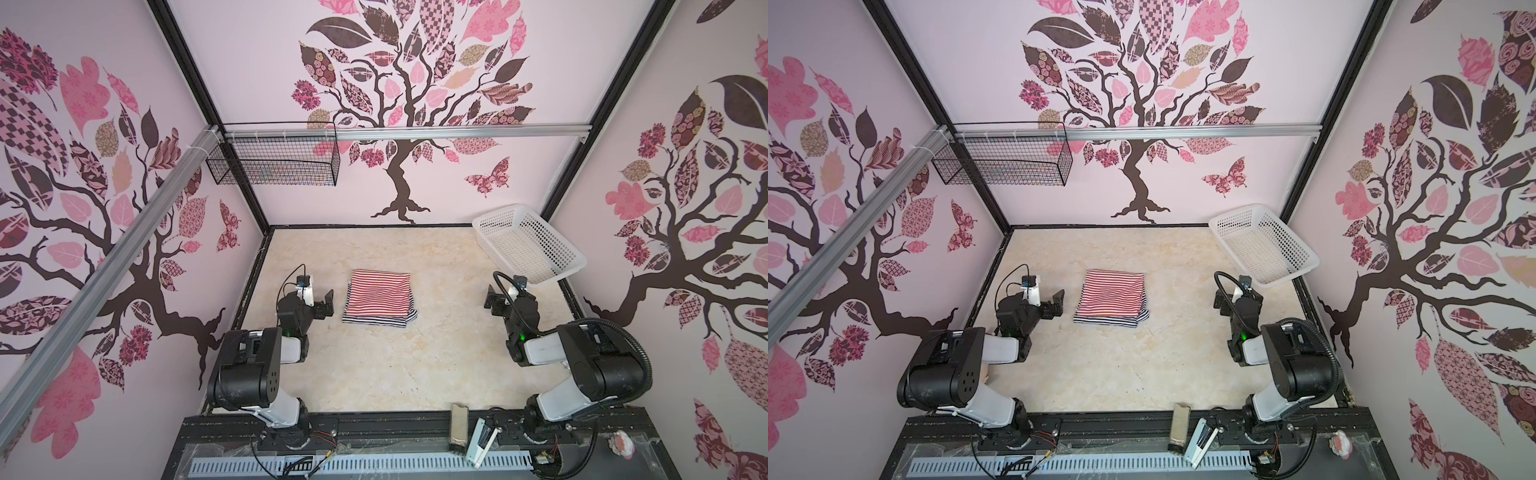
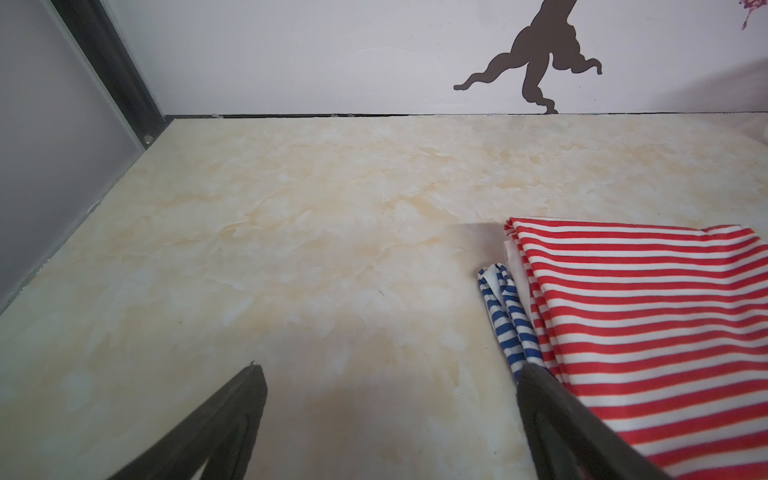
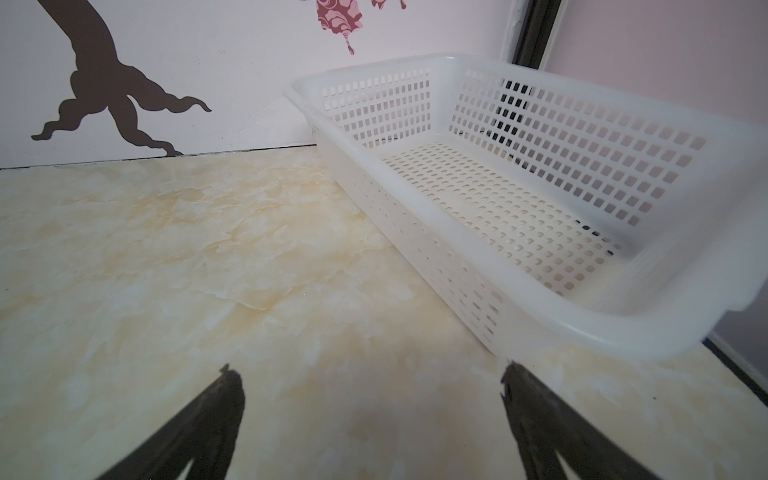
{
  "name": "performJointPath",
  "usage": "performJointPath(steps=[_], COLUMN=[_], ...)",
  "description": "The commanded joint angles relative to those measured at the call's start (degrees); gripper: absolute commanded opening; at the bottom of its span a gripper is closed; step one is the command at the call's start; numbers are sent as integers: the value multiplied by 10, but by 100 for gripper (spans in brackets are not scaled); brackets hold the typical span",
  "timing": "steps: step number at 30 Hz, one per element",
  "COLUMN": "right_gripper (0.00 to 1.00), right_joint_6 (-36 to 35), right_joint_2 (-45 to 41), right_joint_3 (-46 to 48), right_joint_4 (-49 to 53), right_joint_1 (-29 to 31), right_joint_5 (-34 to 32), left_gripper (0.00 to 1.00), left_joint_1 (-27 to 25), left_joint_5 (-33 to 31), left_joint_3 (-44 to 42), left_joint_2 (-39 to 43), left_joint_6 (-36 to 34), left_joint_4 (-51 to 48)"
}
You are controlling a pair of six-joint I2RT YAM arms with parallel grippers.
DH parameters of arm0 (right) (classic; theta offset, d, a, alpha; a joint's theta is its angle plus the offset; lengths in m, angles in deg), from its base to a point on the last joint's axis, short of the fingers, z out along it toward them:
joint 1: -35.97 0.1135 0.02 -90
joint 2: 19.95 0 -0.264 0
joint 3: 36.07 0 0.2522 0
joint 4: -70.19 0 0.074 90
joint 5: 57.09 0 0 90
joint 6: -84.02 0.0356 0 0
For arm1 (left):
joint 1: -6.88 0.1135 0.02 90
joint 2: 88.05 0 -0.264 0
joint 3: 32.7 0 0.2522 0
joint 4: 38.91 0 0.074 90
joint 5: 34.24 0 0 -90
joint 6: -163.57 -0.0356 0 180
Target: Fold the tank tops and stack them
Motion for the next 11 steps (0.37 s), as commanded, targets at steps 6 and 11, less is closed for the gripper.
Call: performJointPath(steps=[6, 11], right_gripper=[100, 100], right_joint_6=[5, 5], right_joint_2=[-2, -2], right_joint_3=[-6, -5], right_joint_4=[-17, -17], right_joint_1=[-3, -3], right_joint_5=[4, 4], left_gripper=[98, 98], left_joint_1=[2, 4], left_joint_5=[4, -21], left_joint_3=[19, 25], left_joint_2=[-1, -2], left_joint_6=[-1, 10], left_joint_4=[-4, -14])
